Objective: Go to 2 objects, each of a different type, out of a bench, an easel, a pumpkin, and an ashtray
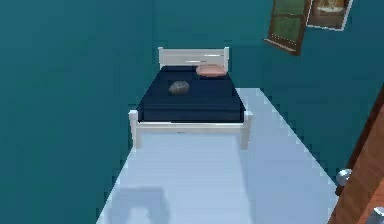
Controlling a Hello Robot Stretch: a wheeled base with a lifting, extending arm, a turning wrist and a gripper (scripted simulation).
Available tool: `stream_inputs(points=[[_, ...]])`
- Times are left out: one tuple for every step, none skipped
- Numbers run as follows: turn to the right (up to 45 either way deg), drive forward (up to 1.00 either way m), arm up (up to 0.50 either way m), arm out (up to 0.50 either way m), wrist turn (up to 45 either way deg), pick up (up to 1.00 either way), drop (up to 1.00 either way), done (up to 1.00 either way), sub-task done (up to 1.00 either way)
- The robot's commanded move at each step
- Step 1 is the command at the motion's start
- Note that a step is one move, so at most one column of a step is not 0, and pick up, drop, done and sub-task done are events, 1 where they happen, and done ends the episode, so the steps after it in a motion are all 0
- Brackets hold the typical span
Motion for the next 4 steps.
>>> stream_inputs(points=[[0.0, 0.75, 0.00, 0.00, 0.0, 0.00, 0.00, 0.00, 0.00], [45.0, 0.00, 0.00, 0.00, 0.0, 0.00, 0.00, 0.00, 0.00], [33.0, 0.00, 0.00, 0.00, 0.0, 0.00, 0.00, 0.00, 0.00], [0.0, 0.65, 0.00, 0.00, 0.0, 0.00, 0.00, 0.00, 0.00]])
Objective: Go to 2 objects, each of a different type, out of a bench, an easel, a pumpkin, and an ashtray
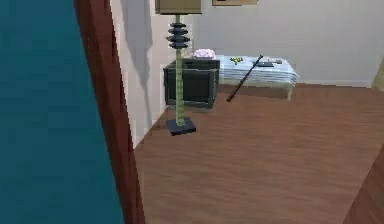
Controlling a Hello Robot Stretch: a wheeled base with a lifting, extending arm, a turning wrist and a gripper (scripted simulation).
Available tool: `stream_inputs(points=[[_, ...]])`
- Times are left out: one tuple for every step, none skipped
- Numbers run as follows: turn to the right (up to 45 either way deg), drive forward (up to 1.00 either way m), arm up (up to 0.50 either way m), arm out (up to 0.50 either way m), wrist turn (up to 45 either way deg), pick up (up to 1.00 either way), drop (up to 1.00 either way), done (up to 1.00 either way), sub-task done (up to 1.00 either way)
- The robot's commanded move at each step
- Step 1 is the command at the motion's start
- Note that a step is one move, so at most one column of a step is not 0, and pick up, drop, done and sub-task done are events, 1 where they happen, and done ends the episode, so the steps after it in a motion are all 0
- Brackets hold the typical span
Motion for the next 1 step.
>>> stream_inputs(points=[[15.0, 0.00, 0.00, 0.00, 0.0, 0.00, 0.00, 0.00, 0.00]])
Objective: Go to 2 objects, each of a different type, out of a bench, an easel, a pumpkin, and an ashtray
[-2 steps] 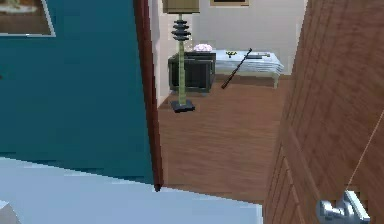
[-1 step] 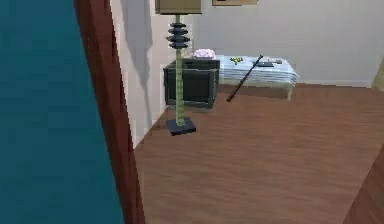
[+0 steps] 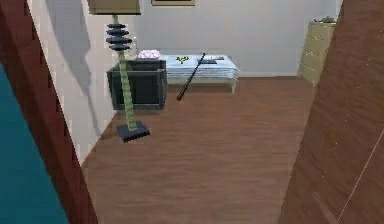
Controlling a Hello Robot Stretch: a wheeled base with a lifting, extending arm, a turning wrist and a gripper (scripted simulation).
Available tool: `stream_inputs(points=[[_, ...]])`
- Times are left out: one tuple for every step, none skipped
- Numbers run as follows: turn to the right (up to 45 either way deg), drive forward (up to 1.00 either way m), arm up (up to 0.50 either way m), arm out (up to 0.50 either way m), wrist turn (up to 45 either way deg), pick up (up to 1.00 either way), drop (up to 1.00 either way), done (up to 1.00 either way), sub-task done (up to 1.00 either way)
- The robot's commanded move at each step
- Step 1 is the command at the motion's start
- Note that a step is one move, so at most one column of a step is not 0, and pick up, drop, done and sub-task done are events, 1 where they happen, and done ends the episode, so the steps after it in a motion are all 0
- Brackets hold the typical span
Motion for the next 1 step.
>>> stream_inputs(points=[[0.0, 1.00, 0.00, 0.00, 0.0, 0.00, 0.00, 0.00, 0.00]])
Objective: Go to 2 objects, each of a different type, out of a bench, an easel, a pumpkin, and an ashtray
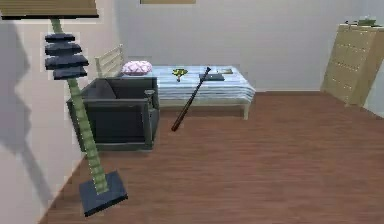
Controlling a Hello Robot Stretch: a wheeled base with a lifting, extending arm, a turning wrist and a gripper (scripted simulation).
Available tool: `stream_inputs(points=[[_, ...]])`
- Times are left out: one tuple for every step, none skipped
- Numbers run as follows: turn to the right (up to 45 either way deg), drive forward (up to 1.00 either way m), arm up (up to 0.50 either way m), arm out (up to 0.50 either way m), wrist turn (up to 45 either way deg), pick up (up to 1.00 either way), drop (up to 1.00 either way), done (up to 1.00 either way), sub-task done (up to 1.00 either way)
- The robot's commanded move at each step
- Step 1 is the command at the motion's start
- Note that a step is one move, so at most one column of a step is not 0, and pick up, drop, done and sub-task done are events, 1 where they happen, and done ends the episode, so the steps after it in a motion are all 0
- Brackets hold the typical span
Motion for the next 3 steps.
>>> stream_inputs(points=[[0.0, 1.00, 0.00, 0.00, 0.0, 0.00, 0.00, 0.00, 0.00], [3.0, 0.00, 0.00, 0.00, 0.0, 0.00, 0.00, 0.00, 0.00], [0.0, 0.65, 0.00, 0.00, 0.0, 0.00, 0.00, 0.00, 0.00]])
